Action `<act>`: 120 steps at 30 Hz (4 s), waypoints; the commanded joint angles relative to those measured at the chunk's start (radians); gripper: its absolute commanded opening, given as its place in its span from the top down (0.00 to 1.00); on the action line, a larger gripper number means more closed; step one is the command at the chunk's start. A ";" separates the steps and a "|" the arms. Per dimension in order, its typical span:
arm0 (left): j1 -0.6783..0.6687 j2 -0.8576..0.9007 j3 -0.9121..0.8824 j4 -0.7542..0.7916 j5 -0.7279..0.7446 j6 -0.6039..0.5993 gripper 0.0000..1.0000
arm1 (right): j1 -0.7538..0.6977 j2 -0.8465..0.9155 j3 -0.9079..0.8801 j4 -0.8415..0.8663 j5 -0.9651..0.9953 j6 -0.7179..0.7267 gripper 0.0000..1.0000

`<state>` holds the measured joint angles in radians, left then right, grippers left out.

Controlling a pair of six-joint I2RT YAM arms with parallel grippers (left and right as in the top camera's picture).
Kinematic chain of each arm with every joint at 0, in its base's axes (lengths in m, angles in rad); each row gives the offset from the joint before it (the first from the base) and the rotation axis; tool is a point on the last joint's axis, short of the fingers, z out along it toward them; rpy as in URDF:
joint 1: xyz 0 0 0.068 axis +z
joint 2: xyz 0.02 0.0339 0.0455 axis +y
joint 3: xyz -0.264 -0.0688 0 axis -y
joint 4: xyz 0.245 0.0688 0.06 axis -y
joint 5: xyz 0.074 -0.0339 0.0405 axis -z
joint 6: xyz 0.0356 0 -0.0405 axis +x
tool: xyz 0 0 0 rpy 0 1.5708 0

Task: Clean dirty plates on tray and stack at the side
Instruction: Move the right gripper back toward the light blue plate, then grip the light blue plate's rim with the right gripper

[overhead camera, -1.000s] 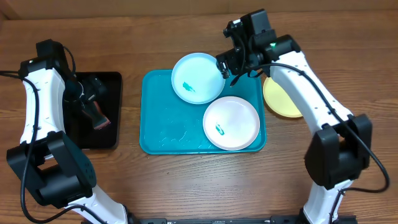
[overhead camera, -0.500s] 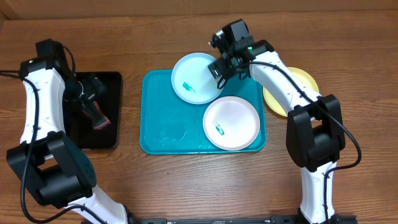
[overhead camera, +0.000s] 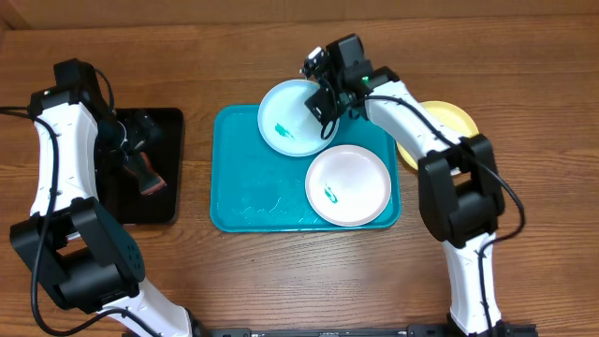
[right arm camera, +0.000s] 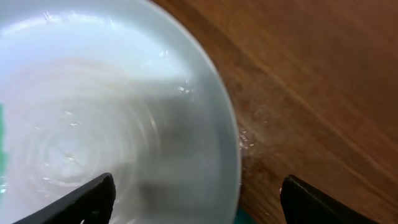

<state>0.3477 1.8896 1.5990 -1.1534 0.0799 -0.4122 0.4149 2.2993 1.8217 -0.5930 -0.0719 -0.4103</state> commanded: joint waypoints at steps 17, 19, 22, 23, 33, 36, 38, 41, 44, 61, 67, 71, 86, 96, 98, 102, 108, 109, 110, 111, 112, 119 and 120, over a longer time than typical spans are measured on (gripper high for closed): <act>0.005 -0.013 0.006 -0.005 0.018 -0.003 0.00 | 0.007 0.008 0.013 0.061 -0.062 -0.006 0.25; 0.005 -0.013 0.006 -0.005 0.018 -0.003 0.00 | 0.004 0.008 0.003 0.061 -0.061 -0.005 0.26; 0.005 -0.013 0.006 -0.003 0.018 -0.003 0.00 | 0.003 0.008 -0.003 0.052 -0.062 -0.005 0.29; 0.005 -0.013 0.006 -0.002 0.018 -0.003 0.00 | 0.003 0.008 -0.003 0.050 -0.063 -0.004 0.30; 0.005 -0.013 0.006 0.002 0.018 -0.003 0.00 | 0.045 0.007 0.007 -0.001 -0.065 0.045 0.65; 0.005 -0.013 0.006 0.001 0.019 -0.003 0.00 | 0.069 0.006 0.019 -0.042 -0.064 0.044 0.70; 0.005 -0.013 0.006 0.001 0.019 -0.003 0.00 | 0.088 0.005 0.031 -0.080 -0.064 0.044 0.72; 0.005 -0.013 0.006 0.001 0.018 -0.003 0.00 | 0.124 -0.014 0.043 -0.144 -0.064 0.044 0.76; 0.005 -0.013 0.006 0.000 0.019 -0.003 0.00 | 0.162 -0.046 0.045 -0.184 -0.063 0.044 0.77; 0.005 -0.013 0.006 -0.012 0.025 -0.003 0.00 | 0.164 0.007 0.042 -0.117 0.017 0.106 0.57; 0.005 -0.013 0.006 -0.011 0.025 -0.003 0.00 | 0.154 0.037 0.042 -0.117 -0.043 0.153 0.57; 0.005 -0.013 0.006 -0.009 0.025 -0.003 0.00 | 0.160 0.037 0.042 -0.121 -0.043 0.160 0.59; 0.005 -0.013 0.006 -0.010 0.026 -0.003 0.00 | 0.163 0.037 0.036 -0.141 -0.099 0.228 0.72; 0.005 -0.013 0.006 -0.014 0.026 -0.003 0.00 | 0.162 0.081 0.036 -0.036 -0.098 0.228 0.56; 0.005 -0.013 0.006 -0.014 0.026 -0.003 0.03 | 0.162 0.092 0.036 -0.047 -0.098 0.228 0.57; 0.005 -0.013 0.006 -0.013 0.026 -0.003 0.14 | 0.164 0.093 0.037 -0.059 -0.108 0.229 0.69; 0.005 -0.013 0.006 -0.019 0.026 -0.003 0.43 | 0.168 0.093 0.038 -0.090 -0.109 0.299 0.90; 0.005 -0.013 0.006 -0.020 0.026 -0.003 0.46 | 0.168 0.093 0.039 -0.098 -0.109 0.315 0.92; 0.005 -0.013 0.006 -0.020 0.026 -0.003 0.47 | 0.168 0.092 0.039 -0.108 -0.109 0.336 0.94; 0.005 -0.013 0.006 -0.020 0.025 -0.003 0.47 | 0.168 0.092 0.039 -0.119 -0.109 0.357 0.96; 0.005 -0.013 0.006 -0.020 0.025 -0.003 0.47 | 0.168 0.092 0.039 -0.129 -0.109 0.385 0.96; 0.005 -0.013 -0.059 0.042 -0.013 -0.004 0.32 | 0.168 0.092 0.039 -0.201 -0.113 0.586 0.96; 0.005 -0.013 -0.076 0.064 -0.028 -0.004 0.31 | 0.169 0.092 0.039 -0.209 -0.113 0.596 0.96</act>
<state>0.3477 1.8896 1.5703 -1.1202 0.0914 -0.4156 0.5743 2.3657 1.8721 -0.7620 -0.2066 0.0822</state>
